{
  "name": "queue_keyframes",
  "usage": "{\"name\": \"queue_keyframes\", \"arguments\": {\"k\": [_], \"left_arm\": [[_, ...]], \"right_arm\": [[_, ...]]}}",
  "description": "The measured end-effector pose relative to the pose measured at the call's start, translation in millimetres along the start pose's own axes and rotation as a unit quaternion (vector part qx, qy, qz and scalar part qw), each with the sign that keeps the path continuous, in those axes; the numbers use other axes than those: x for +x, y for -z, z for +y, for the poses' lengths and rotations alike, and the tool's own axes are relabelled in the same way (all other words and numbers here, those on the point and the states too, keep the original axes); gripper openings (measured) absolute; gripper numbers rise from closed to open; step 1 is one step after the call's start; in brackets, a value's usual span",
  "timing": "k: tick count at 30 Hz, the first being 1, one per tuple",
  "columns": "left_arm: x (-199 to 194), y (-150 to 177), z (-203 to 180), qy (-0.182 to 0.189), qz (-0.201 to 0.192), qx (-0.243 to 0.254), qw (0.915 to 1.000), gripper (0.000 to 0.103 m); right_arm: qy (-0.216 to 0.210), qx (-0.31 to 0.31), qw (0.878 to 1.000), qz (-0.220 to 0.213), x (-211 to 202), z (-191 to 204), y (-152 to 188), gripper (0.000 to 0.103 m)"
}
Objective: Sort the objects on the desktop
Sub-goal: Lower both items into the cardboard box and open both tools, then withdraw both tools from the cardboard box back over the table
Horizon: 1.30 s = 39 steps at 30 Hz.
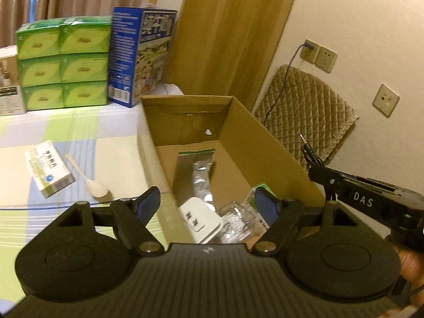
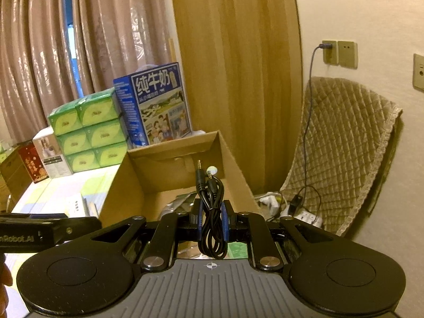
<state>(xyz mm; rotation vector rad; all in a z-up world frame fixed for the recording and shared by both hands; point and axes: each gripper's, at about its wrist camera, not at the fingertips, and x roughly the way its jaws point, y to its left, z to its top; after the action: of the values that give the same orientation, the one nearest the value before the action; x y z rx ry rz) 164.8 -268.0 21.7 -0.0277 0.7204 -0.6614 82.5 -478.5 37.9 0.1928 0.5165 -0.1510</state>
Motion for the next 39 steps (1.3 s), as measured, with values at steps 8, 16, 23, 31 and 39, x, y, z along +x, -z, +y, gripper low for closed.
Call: {"name": "queue_keyframes", "arguments": {"k": [8, 16, 23, 31, 39], "left_arm": [[-15.9, 6.9, 23.9, -0.022, -0.006, -0.017, 0.9996, 0.076], [-35.1, 16.9, 39.6, -0.045, -0.009, -0.023, 0.9987, 0.08], [-63.2, 34.3, 58.4, -0.074, -0.009, -0.035, 0.9966, 0.086], [-101.9, 51.4, 92.9, -0.124, -0.015, -0.044, 0.9912, 0.095], [-137.0, 58.0, 140.4, -0.176, -0.023, -0.048, 0.983, 0.1]], "right_arm": [[-0.037, 0.0, 0.999, -0.002, 16.5, 13.2, -15.7, 0.042], [-0.03, 0.015, 0.999, -0.009, -1.5, 14.6, -5.9, 0.063], [-0.031, 0.022, 0.999, -0.005, -28.2, 26.4, 17.8, 0.08], [-0.064, -0.001, 0.998, 0.003, -45.4, 66.4, 30.5, 0.084], [-0.112, -0.049, 0.992, 0.003, -46.3, 125.5, 30.8, 0.085]]}}
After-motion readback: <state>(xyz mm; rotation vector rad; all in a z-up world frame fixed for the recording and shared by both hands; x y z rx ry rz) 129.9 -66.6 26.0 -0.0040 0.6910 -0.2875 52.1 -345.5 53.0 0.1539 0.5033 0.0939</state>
